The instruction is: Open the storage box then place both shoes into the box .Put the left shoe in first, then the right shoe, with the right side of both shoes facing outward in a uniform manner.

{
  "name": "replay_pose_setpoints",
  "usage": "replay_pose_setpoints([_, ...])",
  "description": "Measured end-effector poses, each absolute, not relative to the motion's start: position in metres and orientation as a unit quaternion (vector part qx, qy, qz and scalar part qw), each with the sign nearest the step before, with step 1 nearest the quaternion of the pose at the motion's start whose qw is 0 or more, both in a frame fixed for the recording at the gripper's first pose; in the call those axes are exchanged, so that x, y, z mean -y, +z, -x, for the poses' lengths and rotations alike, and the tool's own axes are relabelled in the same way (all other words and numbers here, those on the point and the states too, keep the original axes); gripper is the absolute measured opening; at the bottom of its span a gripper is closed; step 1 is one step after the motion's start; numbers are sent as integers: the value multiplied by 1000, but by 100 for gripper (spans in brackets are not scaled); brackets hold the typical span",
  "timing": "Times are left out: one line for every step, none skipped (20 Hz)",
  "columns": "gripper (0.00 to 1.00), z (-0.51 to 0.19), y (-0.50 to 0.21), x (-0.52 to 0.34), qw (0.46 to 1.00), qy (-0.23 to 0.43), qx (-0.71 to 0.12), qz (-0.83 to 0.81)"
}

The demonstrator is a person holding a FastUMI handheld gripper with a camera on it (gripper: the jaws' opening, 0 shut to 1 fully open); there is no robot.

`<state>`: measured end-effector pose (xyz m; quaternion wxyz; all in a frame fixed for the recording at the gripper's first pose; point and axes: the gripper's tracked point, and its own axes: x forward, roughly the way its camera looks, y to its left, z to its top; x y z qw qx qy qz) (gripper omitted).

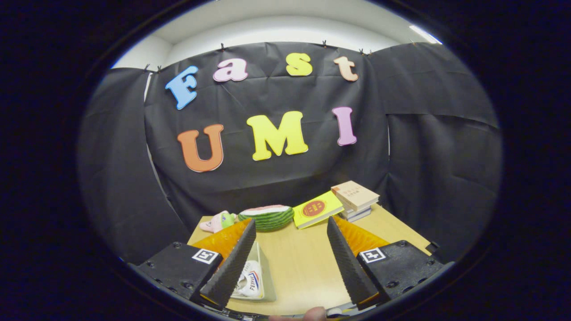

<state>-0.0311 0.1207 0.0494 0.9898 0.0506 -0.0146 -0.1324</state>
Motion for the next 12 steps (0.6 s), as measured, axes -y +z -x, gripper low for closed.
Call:
replay_pose_setpoints([99, 33, 51, -119, 989, -135, 19, -49])
replay_pose_setpoints([99, 35, 53, -118, 989, -137, 23, -47])
replay_pose_setpoints([99, 37, 54, -117, 989, -139, 23, -46])
replay_pose_setpoints([99, 39, 55, -115, 988, -143, 23, -44])
replay_pose_setpoints([99, 40, 56, -114, 988, -145, 22, -42])
replay_pose_setpoints([99, 41, 58, -113, 988, -147, 24, -39])
replay_pose_setpoints([99, 42, 59, -111, 988, -149, 25, -37])
replay_pose_setpoints([99, 43, 59, -110, 988, -149, 24, -37])
replay_pose_setpoints([99, 42, 59, -109, 988, -148, 24, -39])
replay_pose_setpoints([99, 44, 59, -109, 988, -147, 26, -42])
replay_pose_setpoints([99, 43, 60, -107, 988, -143, 27, -42])
replay_pose_setpoints([99, 43, 60, -104, 989, -139, 28, -41])
